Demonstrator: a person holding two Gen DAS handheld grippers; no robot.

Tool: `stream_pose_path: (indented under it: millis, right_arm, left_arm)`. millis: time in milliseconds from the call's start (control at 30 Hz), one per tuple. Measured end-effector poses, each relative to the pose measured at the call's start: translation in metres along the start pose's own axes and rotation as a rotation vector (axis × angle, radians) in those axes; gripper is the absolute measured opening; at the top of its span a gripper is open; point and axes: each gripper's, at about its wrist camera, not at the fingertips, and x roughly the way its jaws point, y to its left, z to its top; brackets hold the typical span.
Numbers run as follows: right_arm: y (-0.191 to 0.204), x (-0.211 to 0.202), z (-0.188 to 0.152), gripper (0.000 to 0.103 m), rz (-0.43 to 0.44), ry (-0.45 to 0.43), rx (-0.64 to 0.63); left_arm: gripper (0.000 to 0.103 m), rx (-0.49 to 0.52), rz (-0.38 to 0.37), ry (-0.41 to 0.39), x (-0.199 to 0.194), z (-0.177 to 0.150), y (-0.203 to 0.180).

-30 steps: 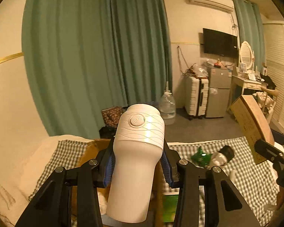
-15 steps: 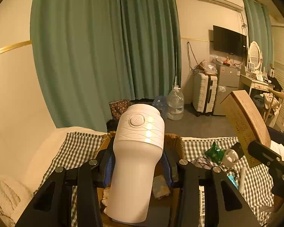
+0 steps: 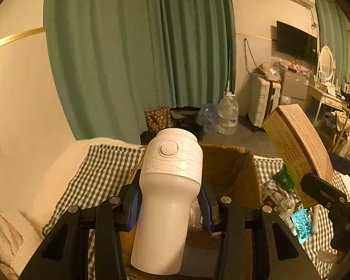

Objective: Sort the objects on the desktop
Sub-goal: 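Carry the leaflet and white bottle toward the cardboard box with both grippers, then release the white bottle and leaflet into the cardboard box with both grippers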

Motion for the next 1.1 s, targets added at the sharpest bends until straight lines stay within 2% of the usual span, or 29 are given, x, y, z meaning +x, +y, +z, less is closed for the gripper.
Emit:
stream_pose_path:
  millis: [267, 667, 900, 967, 1100]
  right_arm:
    - [0.018, 0.041, -0.007, 0.074, 0.033, 0.056, -0.032]
    - [0.028, 0.097, -0.028, 0.074, 0.047, 0.168, -0.081]
    - [0.027, 0.110, -0.032, 0.074, 0.029, 0.188, -0.097]
    - [0.029, 0.109, -0.033, 0.077, 0.024, 0.180, -0.116]
    - [0.033, 0.094, -0.031, 0.084, 0.009, 0.121, -0.137]
  left_arm:
    - [0.043, -0.025, 0.018, 0.074, 0.031, -0.015, 0.020]
    - [0.043, -0.033, 0.011, 0.185, 0.070, -0.032, 0.026]
    - [0.046, -0.023, 0.012, 0.197, 0.074, -0.032, 0.023]
    - [0.050, -0.021, 0.007, 0.186, 0.071, -0.029, 0.021]
    - [0.087, -0.016, -0.002, 0.152, 0.063, -0.023, 0.018]
